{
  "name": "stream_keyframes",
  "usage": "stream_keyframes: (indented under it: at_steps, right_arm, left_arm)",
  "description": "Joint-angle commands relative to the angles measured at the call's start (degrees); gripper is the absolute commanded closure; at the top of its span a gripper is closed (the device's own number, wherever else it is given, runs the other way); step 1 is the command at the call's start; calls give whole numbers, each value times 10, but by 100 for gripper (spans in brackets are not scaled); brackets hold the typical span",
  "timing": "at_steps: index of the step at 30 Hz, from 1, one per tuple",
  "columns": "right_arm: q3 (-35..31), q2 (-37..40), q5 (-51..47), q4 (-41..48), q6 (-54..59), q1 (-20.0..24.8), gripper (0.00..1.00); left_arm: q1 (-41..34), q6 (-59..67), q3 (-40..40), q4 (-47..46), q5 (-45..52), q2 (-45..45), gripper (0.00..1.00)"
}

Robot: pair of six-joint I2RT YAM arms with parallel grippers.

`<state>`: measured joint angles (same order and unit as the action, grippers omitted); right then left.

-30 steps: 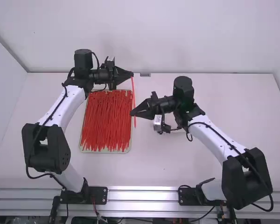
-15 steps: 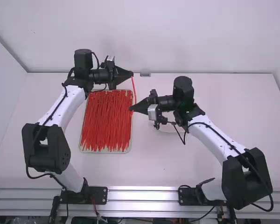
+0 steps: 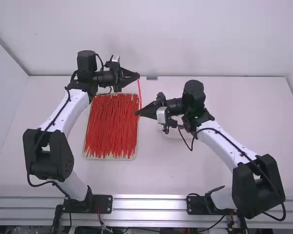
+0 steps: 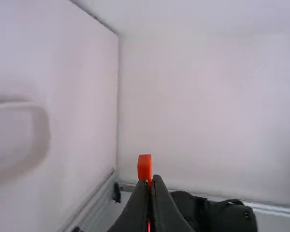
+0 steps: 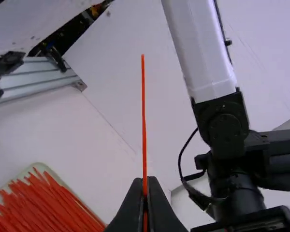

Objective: Fasten the cable tie

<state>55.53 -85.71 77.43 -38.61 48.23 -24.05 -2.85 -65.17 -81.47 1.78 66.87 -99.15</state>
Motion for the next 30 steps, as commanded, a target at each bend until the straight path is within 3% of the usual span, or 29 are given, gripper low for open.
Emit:
stream_keyframes:
  at_steps: [1, 5, 13, 18, 21, 30]
  right_arm:
    - [-4, -2, -11, -62, -192, -1, 100]
    - [-4, -2, -115, -179, -466, 0, 100]
    - [-4, -1, -190, -227, -788, -3, 100]
    - [-4, -1, -190, -227, -854, -18, 100]
    - [-4, -1, -190, -227, -860, -29, 100]
    - [-4, -1, -188, -222, -898, -32, 100]
  left_arm:
    - [-5, 56, 4, 18, 12, -3, 98]
    - [-5, 94, 4, 53, 12, -3, 98]
    - [-5, 149, 4, 129, 12, -3, 98]
    - [-4, 248, 4, 148, 9, -3, 98]
    - [-7, 341, 4, 208, 14, -3, 98]
    - [-2, 459, 4, 363, 61, -3, 98]
